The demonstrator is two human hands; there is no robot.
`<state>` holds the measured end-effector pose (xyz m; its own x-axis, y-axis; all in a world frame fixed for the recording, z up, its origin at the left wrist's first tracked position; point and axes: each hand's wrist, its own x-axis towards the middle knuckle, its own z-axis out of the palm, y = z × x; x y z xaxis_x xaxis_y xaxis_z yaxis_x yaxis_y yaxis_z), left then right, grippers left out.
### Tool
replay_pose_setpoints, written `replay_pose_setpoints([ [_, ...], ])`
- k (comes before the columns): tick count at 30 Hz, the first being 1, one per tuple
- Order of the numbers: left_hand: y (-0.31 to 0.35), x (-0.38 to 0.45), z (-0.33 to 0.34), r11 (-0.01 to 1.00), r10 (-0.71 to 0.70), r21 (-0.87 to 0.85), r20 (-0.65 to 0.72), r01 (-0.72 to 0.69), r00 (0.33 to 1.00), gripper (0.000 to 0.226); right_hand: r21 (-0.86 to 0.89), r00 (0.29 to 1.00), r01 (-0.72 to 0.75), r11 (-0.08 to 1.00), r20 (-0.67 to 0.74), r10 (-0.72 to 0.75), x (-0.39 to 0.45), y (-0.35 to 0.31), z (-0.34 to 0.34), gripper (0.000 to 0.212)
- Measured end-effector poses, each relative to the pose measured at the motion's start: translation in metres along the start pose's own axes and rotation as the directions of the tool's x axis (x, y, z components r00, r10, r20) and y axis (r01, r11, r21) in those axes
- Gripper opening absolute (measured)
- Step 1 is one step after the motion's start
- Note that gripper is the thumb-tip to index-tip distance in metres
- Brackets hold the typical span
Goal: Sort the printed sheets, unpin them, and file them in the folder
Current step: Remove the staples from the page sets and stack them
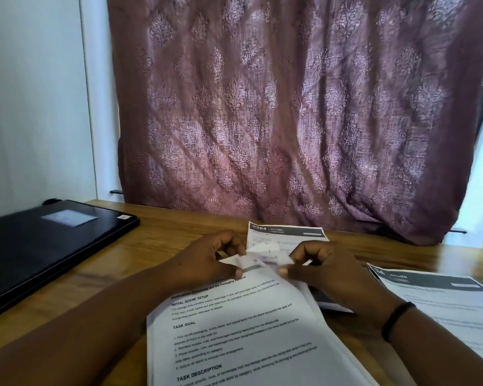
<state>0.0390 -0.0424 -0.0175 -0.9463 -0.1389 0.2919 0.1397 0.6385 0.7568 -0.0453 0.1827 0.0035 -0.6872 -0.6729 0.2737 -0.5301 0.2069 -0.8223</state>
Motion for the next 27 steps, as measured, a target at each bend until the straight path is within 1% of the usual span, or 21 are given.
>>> replay_pose_setpoints([
  [1, -0.001, 0.000, 0.000, 0.999, 0.009, -0.032, 0.005, -0.009, 1.000, 0.038, 0.040, 0.997, -0.011, 0.999, 0.079, 0.008, -0.001, 0.000, 0.001, 0.017],
  [3, -0.002, 0.000, 0.001, 0.998, 0.028, -0.058, 0.012, -0.027, 1.000, 0.045, 0.099, 0.978, -0.034, 0.994, 0.210, 0.012, -0.005, 0.000, 0.005, 0.028],
  [5, 0.000, 0.000, 0.001, 0.998, 0.048, -0.042, 0.018, -0.047, 0.999, 0.036, 0.203, 0.955, -0.093, 0.975, 0.295, 0.029, -0.008, -0.003, 0.006, 0.036],
  [6, 0.002, -0.001, 0.000, 0.998, 0.053, -0.029, 0.016, -0.053, 0.998, 0.032, 0.244, 0.950, -0.133, 0.961, 0.309, 0.053, -0.009, -0.006, 0.005, 0.037],
  [7, 0.004, -0.002, 0.000, 0.998, 0.055, -0.023, 0.008, -0.055, 0.998, 0.030, 0.271, 0.953, -0.166, 0.948, 0.293, 0.083, -0.009, -0.008, 0.003, 0.038],
  [9, 0.007, -0.003, 0.000, 0.998, 0.051, -0.032, -0.001, -0.051, 0.999, 0.034, 0.255, 0.976, -0.178, 0.950, 0.168, 0.137, -0.007, -0.008, 0.001, 0.033],
  [11, 0.008, -0.003, 0.000, 0.998, 0.046, -0.048, 0.005, -0.046, 0.999, 0.039, 0.138, 0.988, -0.147, 0.979, -0.022, 0.152, -0.001, -0.001, 0.000, 0.017],
  [12, 0.007, -0.004, 0.000, 0.998, 0.042, -0.046, 0.006, -0.042, 0.999, 0.041, 0.066, 0.985, -0.140, 0.988, -0.096, 0.146, 0.000, 0.001, 0.000, 0.013],
  [13, 0.007, -0.003, 0.000, 0.998, 0.038, -0.041, 0.003, -0.038, 0.999, 0.042, 0.031, 0.981, -0.142, 0.989, -0.129, 0.145, 0.002, 0.003, 0.000, 0.016],
  [15, 0.007, -0.003, 0.001, 0.999, 0.025, -0.039, -0.004, -0.025, 1.000, 0.042, 0.085, 0.975, -0.183, 0.979, -0.109, 0.192, 0.004, 0.006, 0.005, 0.024],
  [17, 0.008, -0.004, 0.001, 0.999, 0.018, -0.043, -0.006, -0.018, 1.000, 0.040, 0.085, 0.972, -0.213, 0.973, -0.084, 0.220, 0.003, 0.007, 0.012, 0.026],
  [22, 0.008, -0.005, 0.001, 0.999, 0.024, -0.040, 0.008, -0.023, 1.000, 0.033, -0.074, 0.980, -0.139, 0.988, -0.151, 0.127, 0.004, 0.010, 0.018, 0.025],
  [25, 0.007, -0.004, 0.000, 0.999, 0.025, -0.028, 0.013, -0.024, 1.000, 0.032, -0.234, 0.991, -0.067, 0.970, -0.128, 0.038, 0.004, 0.011, 0.012, 0.034],
  [27, 0.006, -0.003, 0.000, 1.000, 0.012, -0.017, 0.001, -0.012, 1.000, 0.031, -0.379, 0.996, -0.022, 0.925, -0.093, -0.014, 0.005, 0.013, 0.007, 0.040],
])
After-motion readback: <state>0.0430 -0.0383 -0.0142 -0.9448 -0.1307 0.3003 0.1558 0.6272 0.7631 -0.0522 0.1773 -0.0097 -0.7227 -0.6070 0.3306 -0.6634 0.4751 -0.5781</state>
